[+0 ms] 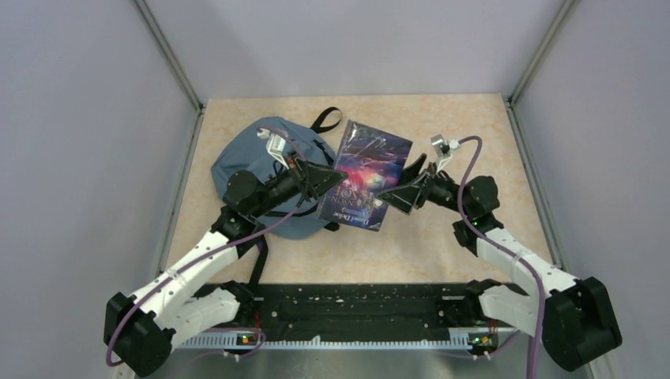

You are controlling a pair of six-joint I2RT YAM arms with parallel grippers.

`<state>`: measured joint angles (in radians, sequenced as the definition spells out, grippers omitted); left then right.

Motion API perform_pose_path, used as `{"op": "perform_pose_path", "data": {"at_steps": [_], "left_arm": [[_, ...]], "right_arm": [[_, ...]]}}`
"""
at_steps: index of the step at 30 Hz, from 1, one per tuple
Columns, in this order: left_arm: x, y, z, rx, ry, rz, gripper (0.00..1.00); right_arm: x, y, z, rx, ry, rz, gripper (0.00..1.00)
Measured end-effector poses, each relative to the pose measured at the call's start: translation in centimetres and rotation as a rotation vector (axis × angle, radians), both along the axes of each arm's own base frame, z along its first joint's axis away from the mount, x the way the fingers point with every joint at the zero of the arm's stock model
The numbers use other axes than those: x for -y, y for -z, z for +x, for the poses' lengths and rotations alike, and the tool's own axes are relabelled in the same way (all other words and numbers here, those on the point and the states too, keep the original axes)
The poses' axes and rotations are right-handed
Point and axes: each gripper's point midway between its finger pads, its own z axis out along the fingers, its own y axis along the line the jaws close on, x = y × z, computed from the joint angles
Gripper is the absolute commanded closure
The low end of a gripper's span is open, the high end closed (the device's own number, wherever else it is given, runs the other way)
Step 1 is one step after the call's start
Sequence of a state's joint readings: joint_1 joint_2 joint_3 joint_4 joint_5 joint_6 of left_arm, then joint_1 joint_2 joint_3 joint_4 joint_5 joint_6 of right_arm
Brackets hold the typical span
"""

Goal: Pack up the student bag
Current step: Pick up the book from the center of the board.

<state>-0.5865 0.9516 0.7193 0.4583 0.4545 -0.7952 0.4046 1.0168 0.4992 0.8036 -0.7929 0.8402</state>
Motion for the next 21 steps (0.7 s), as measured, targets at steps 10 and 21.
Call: {"op": "perform_pose_path", "data": {"at_steps": [10,21], "left_arm": [[0.3,-1.6,-1.4,0.051,0.072,-0.051,1.0],[-0.1,-0.2,-1.0,0.099,0.032,0.039,0.29]], "right_arm": [[-0.3,-3.2,-1.9,0.05,-0.101,0.114,0.75],[-0.1,-3.2,-1.9,-0.002,-0.072,0.109,1.0]]}}
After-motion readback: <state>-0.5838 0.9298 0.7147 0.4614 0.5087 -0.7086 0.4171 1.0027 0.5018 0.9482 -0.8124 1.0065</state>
